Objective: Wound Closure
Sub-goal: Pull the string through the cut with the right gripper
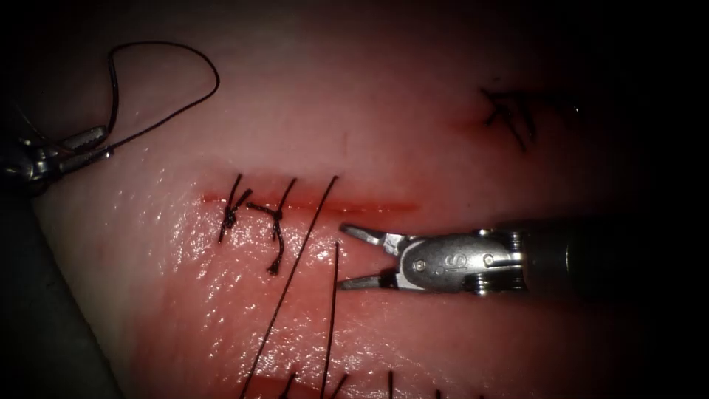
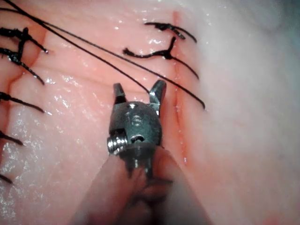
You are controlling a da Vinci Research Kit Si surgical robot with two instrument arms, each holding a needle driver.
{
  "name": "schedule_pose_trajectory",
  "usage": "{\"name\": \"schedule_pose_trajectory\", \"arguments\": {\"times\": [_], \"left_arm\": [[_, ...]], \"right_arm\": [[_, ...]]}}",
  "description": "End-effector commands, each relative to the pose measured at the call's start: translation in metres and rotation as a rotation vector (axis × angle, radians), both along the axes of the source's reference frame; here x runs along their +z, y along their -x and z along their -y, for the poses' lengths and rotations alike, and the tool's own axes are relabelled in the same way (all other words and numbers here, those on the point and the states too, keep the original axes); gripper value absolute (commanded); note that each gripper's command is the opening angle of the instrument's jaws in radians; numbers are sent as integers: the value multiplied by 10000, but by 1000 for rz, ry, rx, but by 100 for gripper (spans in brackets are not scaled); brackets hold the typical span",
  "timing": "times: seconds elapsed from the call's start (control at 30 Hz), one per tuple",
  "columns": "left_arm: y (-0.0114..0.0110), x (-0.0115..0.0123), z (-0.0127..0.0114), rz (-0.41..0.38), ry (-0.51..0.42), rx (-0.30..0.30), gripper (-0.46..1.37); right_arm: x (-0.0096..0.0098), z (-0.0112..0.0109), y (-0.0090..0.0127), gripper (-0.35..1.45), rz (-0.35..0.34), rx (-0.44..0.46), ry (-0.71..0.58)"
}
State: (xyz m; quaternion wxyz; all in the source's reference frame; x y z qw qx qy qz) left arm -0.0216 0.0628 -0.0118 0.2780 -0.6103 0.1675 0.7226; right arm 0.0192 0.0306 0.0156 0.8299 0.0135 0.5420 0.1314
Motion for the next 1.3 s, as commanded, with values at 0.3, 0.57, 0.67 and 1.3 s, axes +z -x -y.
{"name": "schedule_pose_trajectory", "arguments": {"times": [0.3,0.57,0.67,1.3], "left_arm": [[0,0,0,1,-1,6,-43],[0,0,0,1,-1,6,-43],[0,0,0,1,-1,6,-43],[0,0,0,1,-1,6,-43]], "right_arm": [[7,-1,-5,64,-14,0,-6],[10,4,-10,-35,-46,-30,-8],[10,6,-10,-35,-58,-38,-17],[-23,40,-10,-35,-39,-149,-51]]}}
